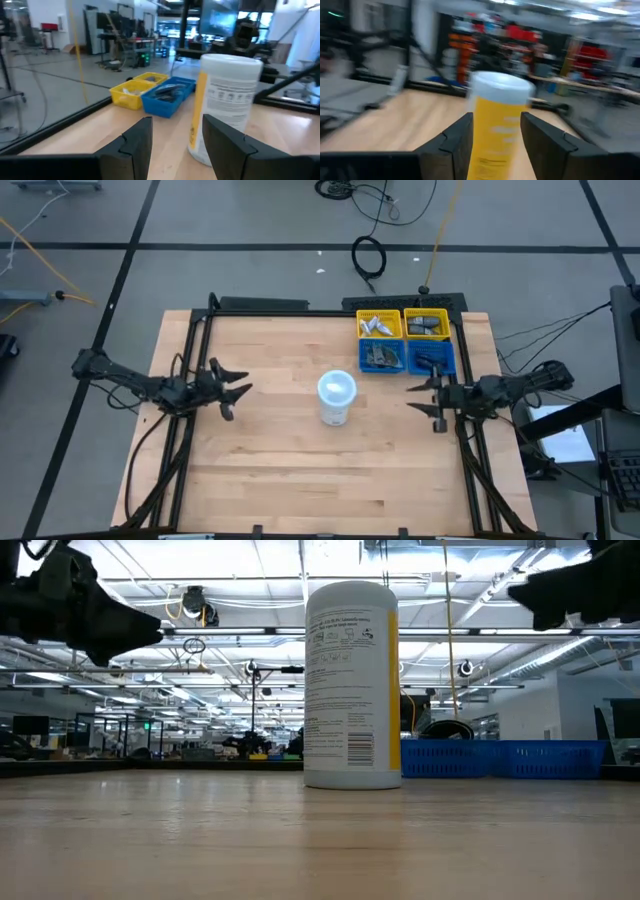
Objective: Pick & Place Travel size toiletries
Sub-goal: Return to Home Position
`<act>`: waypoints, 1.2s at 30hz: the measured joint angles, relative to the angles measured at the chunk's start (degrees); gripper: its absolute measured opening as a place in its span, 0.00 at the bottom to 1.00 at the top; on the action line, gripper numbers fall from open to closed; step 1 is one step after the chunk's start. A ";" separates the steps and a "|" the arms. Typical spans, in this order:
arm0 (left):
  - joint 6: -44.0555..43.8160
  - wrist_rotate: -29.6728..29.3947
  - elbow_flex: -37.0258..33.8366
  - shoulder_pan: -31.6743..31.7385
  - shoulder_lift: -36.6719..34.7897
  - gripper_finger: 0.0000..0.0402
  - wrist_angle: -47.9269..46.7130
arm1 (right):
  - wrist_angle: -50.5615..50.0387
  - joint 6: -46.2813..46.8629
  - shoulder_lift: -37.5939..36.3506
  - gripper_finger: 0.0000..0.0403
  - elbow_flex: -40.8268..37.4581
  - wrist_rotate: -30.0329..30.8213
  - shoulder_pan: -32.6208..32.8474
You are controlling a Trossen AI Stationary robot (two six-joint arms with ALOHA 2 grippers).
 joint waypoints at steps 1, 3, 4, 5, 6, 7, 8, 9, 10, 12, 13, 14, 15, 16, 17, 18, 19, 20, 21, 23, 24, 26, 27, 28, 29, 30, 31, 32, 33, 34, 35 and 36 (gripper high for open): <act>-0.47 -0.92 -0.02 0.00 -1.02 0.42 -0.98 | -1.91 0.17 -2.31 0.38 0.00 -2.34 0.02; -0.50 -3.26 -0.02 0.00 -2.52 0.42 -2.44 | -6.02 0.90 -5.35 0.38 -0.01 -5.76 0.02; -0.14 -4.20 -0.01 0.00 -2.82 0.42 -2.65 | -7.16 0.97 -5.22 0.38 0.41 -5.85 -0.12; 0.13 -4.79 -0.01 0.03 -2.90 0.42 -2.90 | -8.82 1.27 -5.11 0.38 0.59 -6.00 -0.42; 0.12 -5.22 -0.04 0.00 -2.82 0.42 -3.04 | -9.38 1.31 -5.05 0.38 0.61 -6.05 -0.62; -0.09 -5.23 0.00 0.00 -2.49 0.42 -2.94 | -8.72 0.61 -4.69 0.38 0.75 -6.09 -0.90; -0.39 -5.19 0.00 0.00 -2.50 0.42 -3.11 | -7.84 -0.49 -4.54 0.38 0.90 -6.22 -1.29; -0.42 -5.17 -0.02 0.00 -2.54 0.42 -3.11 | -7.05 -1.40 -4.76 0.38 0.91 -6.26 -1.80; -0.44 -5.02 0.00 0.00 -2.59 0.42 -3.01 | -5.78 -2.27 -5.23 0.38 0.90 -6.27 -2.45; -0.25 -4.80 0.00 0.00 -2.58 0.42 -3.14 | -2.91 -3.86 -5.20 0.38 0.98 -6.12 -3.45; 0.00 -4.72 0.00 0.00 -2.57 0.42 -3.12 | -2.98 -4.39 -5.23 0.38 1.03 -5.88 -3.90; 0.01 -4.72 0.00 0.00 -2.60 0.42 -3.01 | -3.53 -4.30 -5.19 0.38 0.74 -5.18 -4.40; -0.03 -4.71 0.00 0.00 -2.61 0.42 -2.89 | -4.34 -2.95 -5.14 0.38 0.01 -3.92 -4.72; -0.06 -4.68 0.00 0.00 -2.59 0.42 -3.00 | -4.98 -0.21 -5.12 0.38 -1.09 -3.11 -5.01; -0.05 -4.67 0.00 0.00 -2.57 0.42 -3.08 | -5.20 3.48 -5.12 0.38 -2.66 -3.17 -4.99; -0.07 -4.62 0.00 0.00 -2.57 0.42 -3.03 | -4.19 8.24 -4.92 0.38 -4.17 -3.56 -4.98; -0.08 -4.67 0.00 0.00 -2.60 0.42 -2.97 | -3.62 13.60 -4.98 0.38 -6.10 -3.85 -4.89; -0.10 -4.65 0.00 0.01 -2.61 0.42 -3.01 | -2.51 19.21 -4.76 0.38 -8.21 -4.61 -4.76; -0.10 -4.69 0.00 0.00 -2.58 0.42 -3.04 | -2.09 24.22 -4.39 0.38 -8.07 -5.99 -4.69; -0.14 -4.67 0.00 0.00 -2.60 0.42 -2.99 | -2.03 29.95 -1.77 0.38 -7.91 -10.71 -4.75; -0.14 -4.64 0.00 0.00 -2.57 0.42 -3.03 | -1.84 31.66 -1.31 0.38 -7.98 -12.68 -4.73; -0.16 -4.62 0.00 0.00 -2.57 0.42 -3.06 | 0.91 33.97 -0.80 0.38 -8.00 -15.00 -4.74; -0.16 -4.59 0.00 0.00 -2.59 0.42 -3.06 | 1.14 34.72 -0.42 0.38 -8.02 -15.52 -4.74; -0.16 -4.60 0.00 0.00 -2.57 0.42 -2.95 | 0.11 34.95 -0.14 0.38 -8.02 -15.92 -4.74; -0.16 -4.58 0.00 0.00 -2.59 0.42 -3.02 | -0.12 34.93 -0.07 0.38 -8.05 -16.27 -4.74; -0.15 -4.58 0.00 0.00 -2.59 0.42 -3.03 | -0.06 34.93 -0.06 0.38 -8.07 -16.38 -4.74; -0.14 -4.58 0.00 0.00 -2.59 0.42 -3.03 | -0.39 34.98 -0.13 0.38 -8.09 -16.39 -4.74; -0.16 -4.56 0.00 0.00 -2.59 0.42 -3.03 | -0.35 34.99 -0.22 0.38 -8.09 -16.43 -4.74; -0.16 -4.57 0.00 0.00 -2.59 0.42 -3.01 | -0.46 34.96 -0.12 0.38 -8.11 -16.54 -4.74; -0.14 -4.56 0.00 0.00 -2.59 0.42 -3.03 | -0.69 34.90 -0.02 0.38 -8.13 -16.54 -4.74; -0.16 -4.58 0.00 0.00 -2.59 0.42 -3.01 | -0.69 34.82 -0.05 0.38 -8.13 -16.54 -4.74; -0.14 -4.51 0.00 0.00 -2.59 0.42 -3.03 | -0.54 34.86 -0.11 0.38 -8.13 -16.54 -4.74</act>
